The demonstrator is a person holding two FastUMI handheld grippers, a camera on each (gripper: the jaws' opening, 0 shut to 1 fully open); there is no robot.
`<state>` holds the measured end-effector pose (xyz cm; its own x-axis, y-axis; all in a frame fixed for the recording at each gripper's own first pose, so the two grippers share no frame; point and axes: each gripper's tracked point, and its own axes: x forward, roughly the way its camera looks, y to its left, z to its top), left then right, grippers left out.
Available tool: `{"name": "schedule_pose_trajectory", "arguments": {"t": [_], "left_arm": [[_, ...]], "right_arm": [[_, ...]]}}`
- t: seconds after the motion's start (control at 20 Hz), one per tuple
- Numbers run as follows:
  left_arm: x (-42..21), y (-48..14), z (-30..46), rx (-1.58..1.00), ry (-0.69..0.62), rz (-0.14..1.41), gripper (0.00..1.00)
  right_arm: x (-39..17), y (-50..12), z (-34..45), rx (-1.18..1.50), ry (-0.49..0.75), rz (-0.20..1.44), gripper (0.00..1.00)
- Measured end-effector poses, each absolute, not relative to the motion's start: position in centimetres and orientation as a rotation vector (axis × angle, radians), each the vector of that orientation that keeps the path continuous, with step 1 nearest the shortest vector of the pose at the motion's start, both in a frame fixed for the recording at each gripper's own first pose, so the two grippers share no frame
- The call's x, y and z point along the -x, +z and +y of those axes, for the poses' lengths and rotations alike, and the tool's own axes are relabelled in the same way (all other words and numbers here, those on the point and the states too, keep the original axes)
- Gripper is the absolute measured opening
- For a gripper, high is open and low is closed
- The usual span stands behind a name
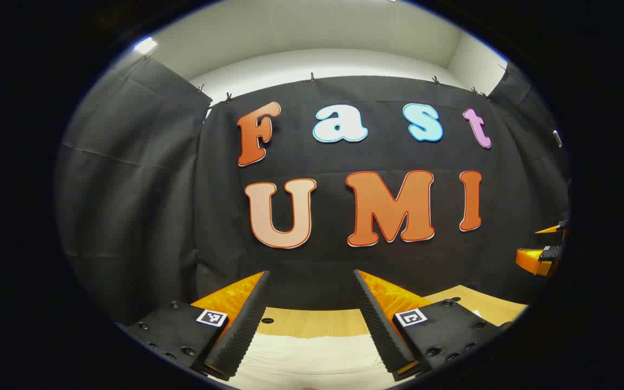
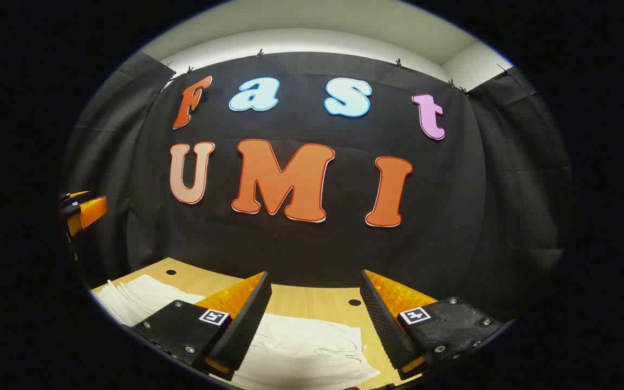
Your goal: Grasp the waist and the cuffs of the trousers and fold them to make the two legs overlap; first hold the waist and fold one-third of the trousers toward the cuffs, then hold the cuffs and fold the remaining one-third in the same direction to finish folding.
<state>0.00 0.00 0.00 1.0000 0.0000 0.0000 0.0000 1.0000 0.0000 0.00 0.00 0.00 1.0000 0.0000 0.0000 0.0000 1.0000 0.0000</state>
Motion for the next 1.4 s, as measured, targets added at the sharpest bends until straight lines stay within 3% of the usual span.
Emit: {"name": "schedule_pose_trajectory", "arguments": {"t": [0.7, 1.4], "left_arm": [[-0.7, -1.5, 0.7, -0.015, 0.026, 0.033, 0.96], [0.0, -12.9, 7.7, 0.166, 0.195, 0.411, 0.97]], "right_arm": [[-0.9, -2.8, -3.0, -0.023, -0.062, 0.078, 0.99], [-2.3, -13.8, -6.2, -0.143, -0.056, 0.423, 0.99]]}}
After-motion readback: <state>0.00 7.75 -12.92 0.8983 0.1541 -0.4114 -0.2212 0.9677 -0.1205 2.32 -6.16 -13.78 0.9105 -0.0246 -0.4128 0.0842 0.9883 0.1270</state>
